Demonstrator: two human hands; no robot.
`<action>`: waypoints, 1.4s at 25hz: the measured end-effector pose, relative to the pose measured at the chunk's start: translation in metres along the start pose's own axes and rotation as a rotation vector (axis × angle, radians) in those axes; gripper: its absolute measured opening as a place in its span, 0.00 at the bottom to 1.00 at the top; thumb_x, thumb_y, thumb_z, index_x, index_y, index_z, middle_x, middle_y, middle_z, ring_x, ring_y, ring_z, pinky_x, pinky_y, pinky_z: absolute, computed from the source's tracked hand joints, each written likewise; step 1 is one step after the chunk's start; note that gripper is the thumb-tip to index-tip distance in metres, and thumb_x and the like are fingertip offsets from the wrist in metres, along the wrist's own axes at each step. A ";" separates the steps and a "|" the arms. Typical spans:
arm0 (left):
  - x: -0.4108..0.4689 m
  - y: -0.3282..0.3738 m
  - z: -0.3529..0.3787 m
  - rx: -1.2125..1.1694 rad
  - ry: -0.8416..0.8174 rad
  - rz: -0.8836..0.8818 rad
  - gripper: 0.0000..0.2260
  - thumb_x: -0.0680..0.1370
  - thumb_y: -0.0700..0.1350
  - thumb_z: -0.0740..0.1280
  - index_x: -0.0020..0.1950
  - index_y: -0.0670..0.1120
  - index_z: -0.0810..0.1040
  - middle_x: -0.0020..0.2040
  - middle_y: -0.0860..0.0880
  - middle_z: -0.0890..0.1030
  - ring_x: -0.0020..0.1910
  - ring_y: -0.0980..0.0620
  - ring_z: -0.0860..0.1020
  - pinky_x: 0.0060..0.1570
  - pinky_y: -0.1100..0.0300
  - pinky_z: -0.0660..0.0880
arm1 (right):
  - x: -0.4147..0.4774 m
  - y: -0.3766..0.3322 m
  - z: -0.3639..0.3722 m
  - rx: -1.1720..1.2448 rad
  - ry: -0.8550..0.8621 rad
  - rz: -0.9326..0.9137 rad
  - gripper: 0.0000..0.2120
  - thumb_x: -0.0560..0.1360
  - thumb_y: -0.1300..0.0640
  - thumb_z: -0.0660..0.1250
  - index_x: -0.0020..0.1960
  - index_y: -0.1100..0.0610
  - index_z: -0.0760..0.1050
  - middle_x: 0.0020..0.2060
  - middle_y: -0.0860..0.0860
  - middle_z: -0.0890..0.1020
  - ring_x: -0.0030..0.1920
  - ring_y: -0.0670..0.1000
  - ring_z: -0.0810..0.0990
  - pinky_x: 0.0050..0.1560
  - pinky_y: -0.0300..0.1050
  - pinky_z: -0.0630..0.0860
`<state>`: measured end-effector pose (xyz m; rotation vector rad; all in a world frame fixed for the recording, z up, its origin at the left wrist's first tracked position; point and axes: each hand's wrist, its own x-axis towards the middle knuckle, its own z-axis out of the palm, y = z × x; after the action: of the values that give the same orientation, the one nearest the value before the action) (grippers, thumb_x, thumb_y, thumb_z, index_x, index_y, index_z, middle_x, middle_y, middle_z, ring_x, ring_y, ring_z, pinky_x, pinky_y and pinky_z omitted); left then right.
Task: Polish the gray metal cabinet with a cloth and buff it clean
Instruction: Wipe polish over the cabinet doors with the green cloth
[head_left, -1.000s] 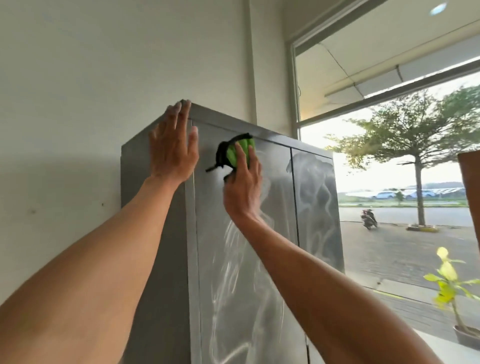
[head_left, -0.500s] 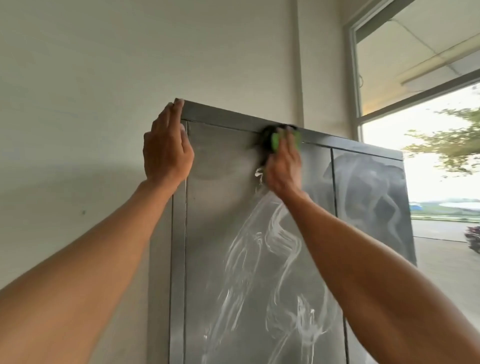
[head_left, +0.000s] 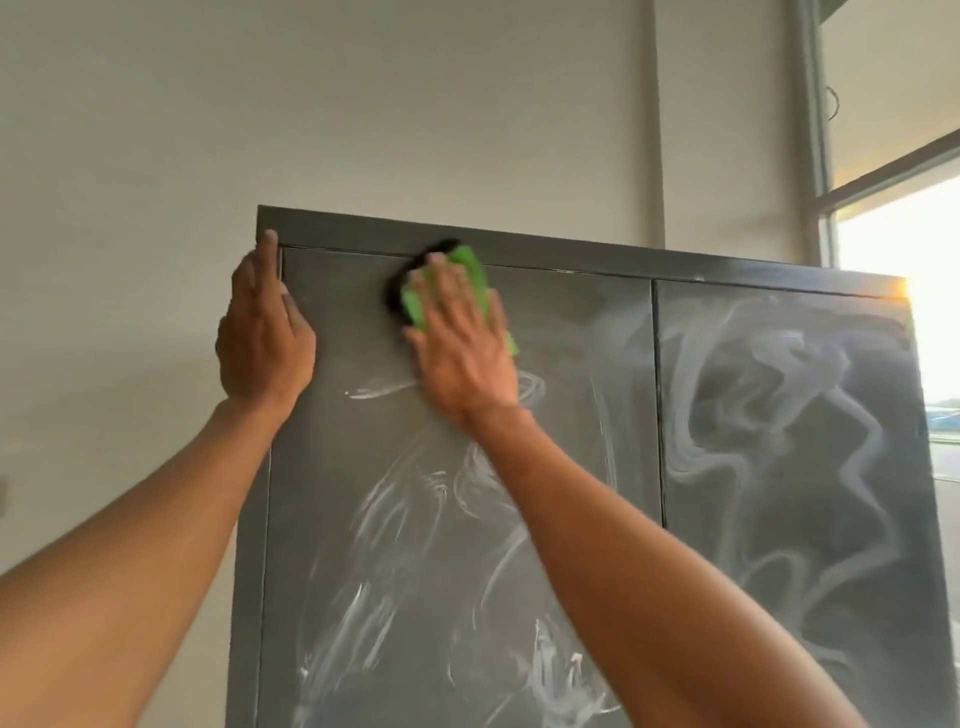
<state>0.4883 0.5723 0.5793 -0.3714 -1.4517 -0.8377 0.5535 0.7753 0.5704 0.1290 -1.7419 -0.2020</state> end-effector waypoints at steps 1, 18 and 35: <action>0.001 0.001 0.000 0.000 -0.004 -0.005 0.24 0.86 0.40 0.53 0.83 0.49 0.58 0.77 0.42 0.68 0.67 0.33 0.74 0.56 0.36 0.75 | -0.003 0.030 -0.005 0.019 0.020 0.169 0.28 0.85 0.44 0.49 0.83 0.47 0.50 0.83 0.49 0.46 0.81 0.48 0.38 0.80 0.60 0.46; -0.027 0.035 0.022 0.245 -0.111 0.365 0.23 0.85 0.42 0.53 0.82 0.47 0.62 0.83 0.43 0.57 0.82 0.44 0.56 0.79 0.40 0.54 | 0.001 0.120 -0.022 0.087 0.088 0.580 0.29 0.85 0.45 0.48 0.84 0.51 0.48 0.83 0.51 0.46 0.82 0.54 0.42 0.80 0.62 0.47; -0.031 0.034 0.024 0.249 -0.043 0.338 0.21 0.86 0.42 0.52 0.80 0.48 0.63 0.83 0.44 0.59 0.82 0.45 0.56 0.78 0.41 0.53 | -0.037 0.187 -0.031 0.059 -0.013 0.346 0.29 0.86 0.44 0.48 0.84 0.49 0.44 0.83 0.50 0.42 0.82 0.52 0.38 0.81 0.57 0.41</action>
<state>0.4975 0.6206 0.5620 -0.4321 -1.4608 -0.3757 0.5959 0.9639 0.5788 -0.1317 -1.7534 0.1022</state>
